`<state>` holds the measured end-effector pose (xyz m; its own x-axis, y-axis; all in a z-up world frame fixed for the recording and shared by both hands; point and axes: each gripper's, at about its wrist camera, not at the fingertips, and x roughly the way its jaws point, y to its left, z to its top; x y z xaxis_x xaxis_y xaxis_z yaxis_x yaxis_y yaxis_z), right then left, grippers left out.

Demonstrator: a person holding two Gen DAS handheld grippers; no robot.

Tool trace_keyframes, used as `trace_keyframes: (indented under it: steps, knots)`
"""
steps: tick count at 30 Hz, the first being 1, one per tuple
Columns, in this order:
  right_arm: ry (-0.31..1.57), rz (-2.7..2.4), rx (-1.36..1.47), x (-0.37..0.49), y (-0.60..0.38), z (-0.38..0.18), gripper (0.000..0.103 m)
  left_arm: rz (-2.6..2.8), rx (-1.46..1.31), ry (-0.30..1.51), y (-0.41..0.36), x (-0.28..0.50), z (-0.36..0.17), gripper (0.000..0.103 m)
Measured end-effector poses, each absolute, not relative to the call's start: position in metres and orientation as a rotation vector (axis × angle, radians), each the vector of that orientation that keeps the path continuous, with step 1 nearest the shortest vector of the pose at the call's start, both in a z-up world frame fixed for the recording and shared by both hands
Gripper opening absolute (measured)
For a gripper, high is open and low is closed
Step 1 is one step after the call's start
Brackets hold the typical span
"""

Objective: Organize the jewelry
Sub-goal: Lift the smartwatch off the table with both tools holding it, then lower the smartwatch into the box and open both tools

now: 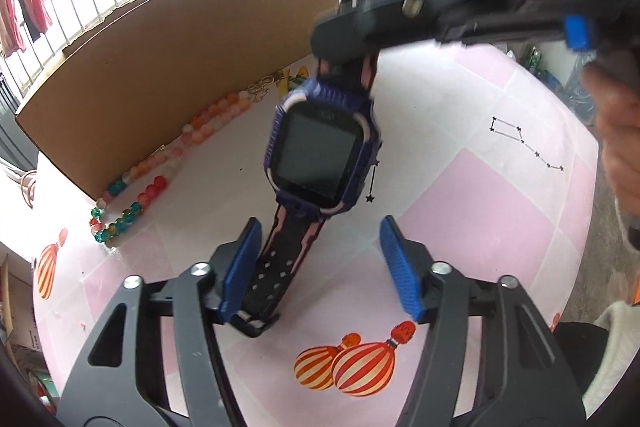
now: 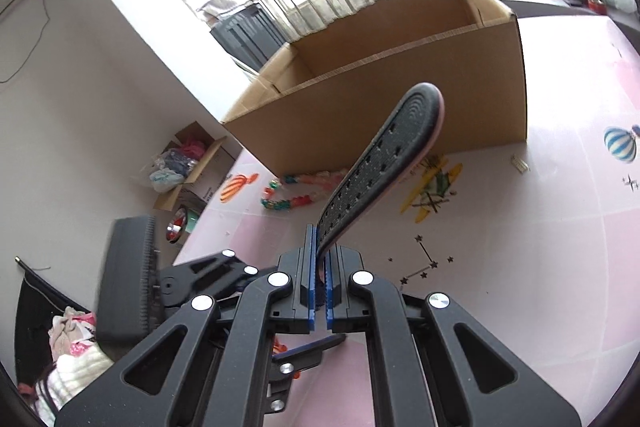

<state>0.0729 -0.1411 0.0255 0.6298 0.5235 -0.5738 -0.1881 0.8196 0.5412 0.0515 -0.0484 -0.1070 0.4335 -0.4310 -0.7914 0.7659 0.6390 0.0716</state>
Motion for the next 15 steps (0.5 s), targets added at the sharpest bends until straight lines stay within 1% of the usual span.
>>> trace_keyframes:
  steps: [1, 3, 4, 11, 15]
  knots:
    - [0.782, 0.427, 0.456, 0.072, -0.141, 0.030, 0.004, -0.779, 0.456, 0.821, -0.049, 0.052, -0.107, 0.044]
    - [0.778, 0.436, 0.440, 0.071, -0.139, 0.035, 0.004, -0.780, 0.456, 0.817, -0.050, 0.052, -0.107, 0.028]
    - [0.778, 0.435, 0.432, 0.071, -0.139, 0.037, 0.004, -0.779, 0.462, 0.814, -0.051, 0.053, -0.107, 0.022]
    - [0.758, 0.425, 0.402, 0.075, -0.141, 0.049, 0.004, -0.752, 0.474, 0.799, -0.048, 0.055, -0.101, 0.019]
    - [0.737, 0.437, 0.409, 0.080, -0.145, 0.061, 0.004, -0.753, 0.476, 0.784, -0.038, 0.049, -0.078, 0.019]
